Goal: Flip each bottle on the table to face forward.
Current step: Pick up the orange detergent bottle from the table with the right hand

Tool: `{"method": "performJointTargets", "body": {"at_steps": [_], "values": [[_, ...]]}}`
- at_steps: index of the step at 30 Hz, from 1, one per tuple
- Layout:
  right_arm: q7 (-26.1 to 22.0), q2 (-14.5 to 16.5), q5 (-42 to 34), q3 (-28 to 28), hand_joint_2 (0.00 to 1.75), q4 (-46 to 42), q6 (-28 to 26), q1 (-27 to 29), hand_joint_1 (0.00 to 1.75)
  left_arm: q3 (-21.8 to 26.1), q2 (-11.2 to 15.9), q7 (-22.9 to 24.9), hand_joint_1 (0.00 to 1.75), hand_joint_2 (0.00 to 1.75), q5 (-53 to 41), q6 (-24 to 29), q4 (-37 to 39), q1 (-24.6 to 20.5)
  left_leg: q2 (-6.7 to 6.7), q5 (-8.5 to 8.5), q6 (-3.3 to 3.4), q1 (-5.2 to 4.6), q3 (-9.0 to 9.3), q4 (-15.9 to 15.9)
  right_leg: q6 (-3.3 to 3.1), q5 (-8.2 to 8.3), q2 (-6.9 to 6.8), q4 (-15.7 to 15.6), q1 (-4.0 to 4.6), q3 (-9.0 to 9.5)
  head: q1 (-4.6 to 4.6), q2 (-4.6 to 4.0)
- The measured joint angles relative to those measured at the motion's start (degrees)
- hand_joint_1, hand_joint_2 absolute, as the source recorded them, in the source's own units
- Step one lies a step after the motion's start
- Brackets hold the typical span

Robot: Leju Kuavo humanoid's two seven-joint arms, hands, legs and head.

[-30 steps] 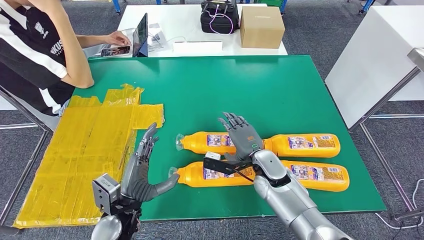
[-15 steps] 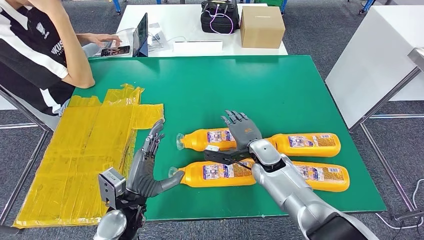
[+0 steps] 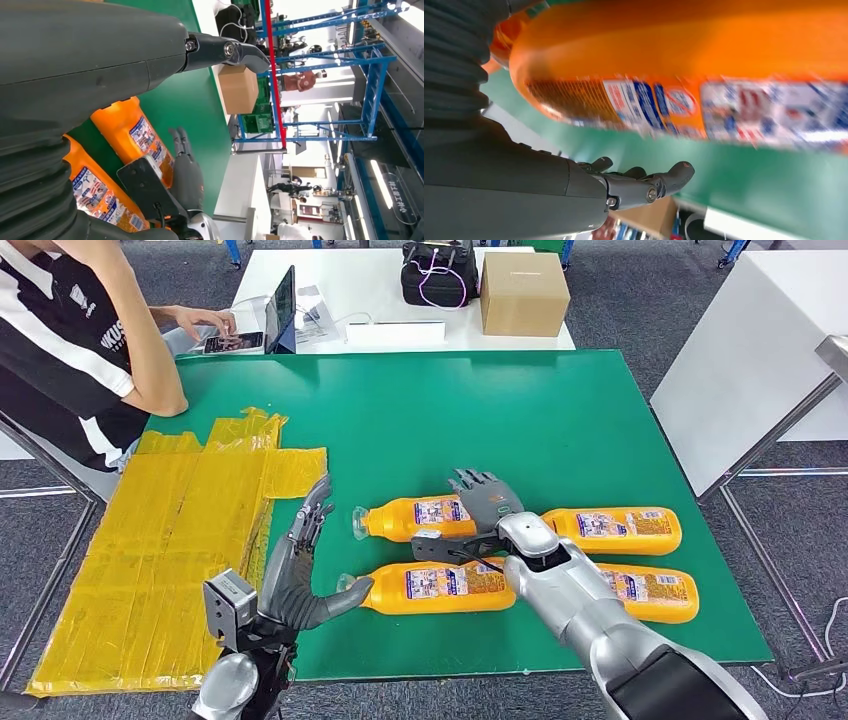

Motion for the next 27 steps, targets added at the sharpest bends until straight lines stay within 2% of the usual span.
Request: {"method": "performJointTargets", "body": {"at_steps": [1, 2, 6, 7, 14, 19, 27], "values": [[-0.2, 0.0, -0.3, 0.1, 1.75, 0.7, 1.0, -0.4, 0.04, -0.2, 0.0, 0.0, 0.00, 1.75, 0.2, 0.0, 0.3, -0.2, 0.00, 0.00, 0.00, 0.00, 0.00, 0.0, 0.00, 0.00, 0.00, 0.0, 0.00, 0.00, 0.01, 0.00], [-0.4, 0.0, -0.5, 0.2, 1.75, 1.3, 1.8, -0.7, 0.15, -0.4, 0.0, -0.1, 0.00, 1.75, 0.4, 0.0, 0.5, -0.4, 0.00, 0.00, 0.00, 0.00, 0.00, 0.0, 0.00, 0.00, 0.00, 0.0, 0.00, 0.01, 0.01, 0.00], [-0.8, 0.0, -0.7, 0.9, 1.75, 3.2, 4.0, -1.2, 1.35, -0.9, 0.0, -0.4, 0.00, 1.75, 0.9, 0.1, 1.3, -0.9, 0.00, 0.00, 0.00, 0.00, 0.00, 0.0, 0.03, 0.02, 0.00, 0.0, 0.00, 0.00, 0.00, 0.00], [-0.8, 0.0, -0.6, 1.1, 1.75, 3.6, 4.3, -1.4, 1.46, -1.0, 0.0, -0.4, 0.00, 1.75, 0.9, 0.2, 1.4, -1.0, 0.00, 0.00, 0.00, 0.00, 0.00, 0.0, 0.03, 0.02, 0.00, 0.0, 0.00, 0.00, -0.01, 0.00], [-1.0, 0.2, -0.8, 2.2, 1.75, 5.4, 5.3, -2.9, 1.58, -2.0, 0.0, -0.6, 0.00, 1.75, 1.6, 0.6, 2.2, -1.5, 0.00, 0.00, 0.00, 0.00, 0.00, 0.0, 0.03, 0.02, 0.00, 0.0, 0.00, 0.00, 0.00, 0.00], [-1.0, 0.3, -1.3, 2.6, 1.75, 6.0, 4.6, -3.3, 1.75, -2.2, 0.0, -0.9, 0.00, 1.75, 1.7, 0.9, 2.5, -1.5, 0.00, 0.00, 0.00, 0.00, 0.01, 0.0, 0.03, 0.02, 0.00, 0.0, 0.00, 0.01, 0.00, 0.00], [-0.3, 0.4, -1.2, 2.9, 1.75, 6.2, -0.3, -2.9, 1.75, -2.2, 0.0, -1.0, 0.00, 1.75, 1.7, 1.0, 2.6, -1.5, 0.00, 0.00, 0.00, 0.00, 0.00, 0.0, 0.03, 0.02, 0.00, 0.0, 0.00, 0.00, 0.01, 0.00]]}}
